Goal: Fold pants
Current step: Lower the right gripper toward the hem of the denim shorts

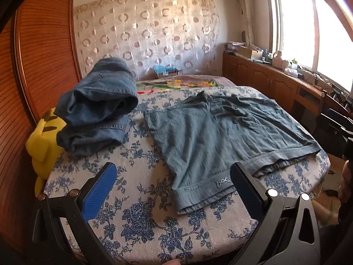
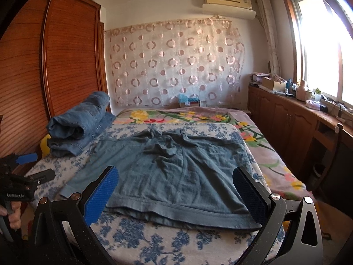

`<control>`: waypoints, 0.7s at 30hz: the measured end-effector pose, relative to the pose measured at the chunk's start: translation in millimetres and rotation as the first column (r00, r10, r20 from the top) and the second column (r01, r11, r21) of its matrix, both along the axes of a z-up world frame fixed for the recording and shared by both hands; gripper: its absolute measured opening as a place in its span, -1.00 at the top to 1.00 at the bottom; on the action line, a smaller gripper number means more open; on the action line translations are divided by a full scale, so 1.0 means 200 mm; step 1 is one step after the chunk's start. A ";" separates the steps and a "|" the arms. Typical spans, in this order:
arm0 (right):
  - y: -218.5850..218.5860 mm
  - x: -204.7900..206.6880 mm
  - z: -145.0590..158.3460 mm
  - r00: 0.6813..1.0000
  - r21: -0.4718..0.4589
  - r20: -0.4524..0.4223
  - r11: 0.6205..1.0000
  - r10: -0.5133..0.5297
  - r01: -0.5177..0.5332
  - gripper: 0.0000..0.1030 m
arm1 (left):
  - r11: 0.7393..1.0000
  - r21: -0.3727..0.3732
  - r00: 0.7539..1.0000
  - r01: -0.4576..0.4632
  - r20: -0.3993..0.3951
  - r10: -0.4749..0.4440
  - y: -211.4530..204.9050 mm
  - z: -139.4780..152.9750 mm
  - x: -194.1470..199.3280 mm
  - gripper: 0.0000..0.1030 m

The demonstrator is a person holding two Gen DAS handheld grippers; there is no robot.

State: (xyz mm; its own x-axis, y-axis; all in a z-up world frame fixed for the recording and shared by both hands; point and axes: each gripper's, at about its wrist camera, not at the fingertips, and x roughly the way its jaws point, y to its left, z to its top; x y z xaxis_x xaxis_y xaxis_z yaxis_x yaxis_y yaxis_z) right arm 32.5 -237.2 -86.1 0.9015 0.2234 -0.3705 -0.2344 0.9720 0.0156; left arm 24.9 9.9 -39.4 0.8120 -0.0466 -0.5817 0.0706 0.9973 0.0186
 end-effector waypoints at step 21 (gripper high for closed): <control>-0.18 -0.02 -0.01 0.986 -0.064 -0.162 0.998 -0.027 0.016 -0.83 | 0.999 -0.008 0.987 0.044 -0.157 -0.045 0.05 -0.29 0.11 -0.99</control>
State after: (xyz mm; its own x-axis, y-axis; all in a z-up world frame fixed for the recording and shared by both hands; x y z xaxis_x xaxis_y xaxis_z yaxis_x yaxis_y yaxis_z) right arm 29.3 -273.7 -88.0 0.8325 0.1764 -0.5253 -0.2129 0.9770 -0.0093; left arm 47.3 19.6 -97.4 0.7076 -0.0841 -0.7016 0.1169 0.9931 -0.0011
